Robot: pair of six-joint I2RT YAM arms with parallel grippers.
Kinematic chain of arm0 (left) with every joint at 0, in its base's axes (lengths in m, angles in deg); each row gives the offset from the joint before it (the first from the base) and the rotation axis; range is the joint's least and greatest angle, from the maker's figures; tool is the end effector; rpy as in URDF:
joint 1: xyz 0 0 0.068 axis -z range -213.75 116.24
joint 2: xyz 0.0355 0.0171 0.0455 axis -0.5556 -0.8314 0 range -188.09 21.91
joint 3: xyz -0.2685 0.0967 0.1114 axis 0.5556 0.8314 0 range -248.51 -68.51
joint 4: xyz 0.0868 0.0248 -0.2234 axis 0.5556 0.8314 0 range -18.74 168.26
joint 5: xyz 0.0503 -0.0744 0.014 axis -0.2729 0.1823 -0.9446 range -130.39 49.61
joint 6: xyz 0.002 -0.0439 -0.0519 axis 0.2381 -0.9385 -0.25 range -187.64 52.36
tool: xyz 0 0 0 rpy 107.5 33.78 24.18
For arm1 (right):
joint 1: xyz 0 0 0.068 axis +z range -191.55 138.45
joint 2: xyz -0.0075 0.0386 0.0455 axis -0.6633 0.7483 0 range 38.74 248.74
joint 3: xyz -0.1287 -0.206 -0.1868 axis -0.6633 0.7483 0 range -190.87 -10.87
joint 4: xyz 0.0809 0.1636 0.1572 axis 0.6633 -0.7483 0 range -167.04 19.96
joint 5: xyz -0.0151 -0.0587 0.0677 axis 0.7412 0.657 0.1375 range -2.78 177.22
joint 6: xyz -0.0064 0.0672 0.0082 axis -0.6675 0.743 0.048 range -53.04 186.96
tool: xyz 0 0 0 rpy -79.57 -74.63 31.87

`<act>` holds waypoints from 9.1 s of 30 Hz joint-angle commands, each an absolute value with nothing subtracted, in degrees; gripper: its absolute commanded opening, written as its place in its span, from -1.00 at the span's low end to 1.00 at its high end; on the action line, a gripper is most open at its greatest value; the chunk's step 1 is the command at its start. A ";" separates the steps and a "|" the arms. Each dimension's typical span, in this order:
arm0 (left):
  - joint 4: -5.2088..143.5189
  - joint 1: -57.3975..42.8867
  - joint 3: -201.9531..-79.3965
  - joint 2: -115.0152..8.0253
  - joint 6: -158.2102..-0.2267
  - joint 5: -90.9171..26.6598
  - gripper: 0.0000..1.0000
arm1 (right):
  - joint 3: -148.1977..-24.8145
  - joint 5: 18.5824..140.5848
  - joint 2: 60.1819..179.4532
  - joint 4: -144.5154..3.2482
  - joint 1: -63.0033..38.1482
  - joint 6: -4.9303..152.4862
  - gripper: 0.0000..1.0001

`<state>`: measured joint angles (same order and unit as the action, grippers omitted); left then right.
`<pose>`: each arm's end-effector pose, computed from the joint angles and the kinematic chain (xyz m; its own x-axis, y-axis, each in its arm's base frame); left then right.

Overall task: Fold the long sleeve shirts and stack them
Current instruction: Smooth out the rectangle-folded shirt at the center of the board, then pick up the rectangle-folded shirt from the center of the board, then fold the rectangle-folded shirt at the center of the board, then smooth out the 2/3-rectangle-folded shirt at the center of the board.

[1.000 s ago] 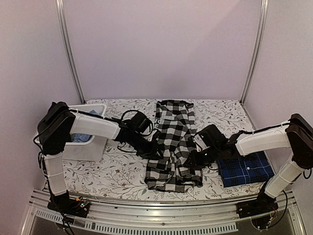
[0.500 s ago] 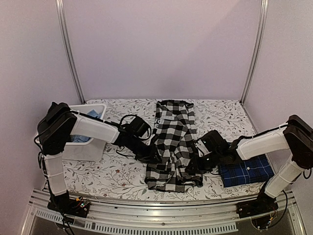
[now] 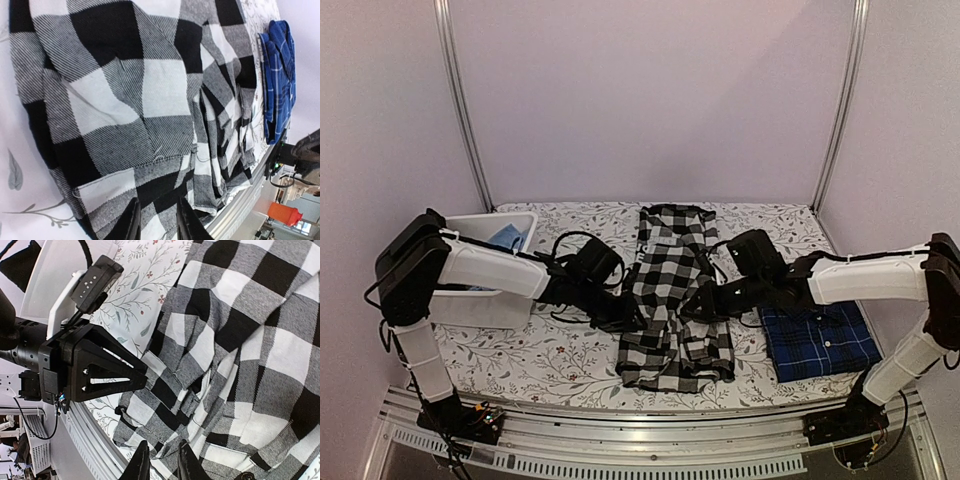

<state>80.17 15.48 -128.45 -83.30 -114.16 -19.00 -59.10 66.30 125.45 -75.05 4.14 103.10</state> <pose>0.2273 -0.2939 0.1842 -0.9772 0.0988 -0.1881 0.1970 0.7528 -0.6281 0.1994 0.2321 0.2337 -0.8892 -0.1223 -0.4409 -0.4024 0.6677 0.6263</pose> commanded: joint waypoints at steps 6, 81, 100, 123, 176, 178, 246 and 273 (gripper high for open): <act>79.50 15.84 -125.22 -80.66 -117.57 -26.63 -0.50 | -65.67 58.76 136.77 -67.41 3.89 101.08 -0.64; 79.03 11.66 -121.66 -85.05 -112.05 -12.18 -0.33 | -36.85 58.44 121.09 -65.90 -7.01 107.22 0.11; 74.26 12.28 -118.84 -84.61 -115.38 -8.40 -0.63 | -35.78 57.17 126.88 -59.24 -3.53 112.55 -0.19; 68.80 15.27 -110.60 -76.20 -120.11 -7.83 -1.00 | -31.69 57.95 120.33 -57.74 1.11 118.28 -1.00; 60.07 7.72 -112.44 -82.35 -128.61 -13.82 -1.00 | -41.05 57.98 138.77 -46.58 -7.38 120.77 -1.00; 60.73 8.24 -112.64 -81.18 -128.90 -13.97 -1.00 | -40.71 58.52 136.53 -47.13 -7.37 121.31 -1.00; 86.82 12.08 -133.43 -79.71 -105.57 -16.90 -0.10 | -61.04 79.68 131.34 -82.89 5.96 101.08 -0.55; 89.99 18.17 -132.44 -83.54 -102.35 -14.95 -0.18 | -73.99 90.08 141.65 -89.25 2.67 98.79 -0.46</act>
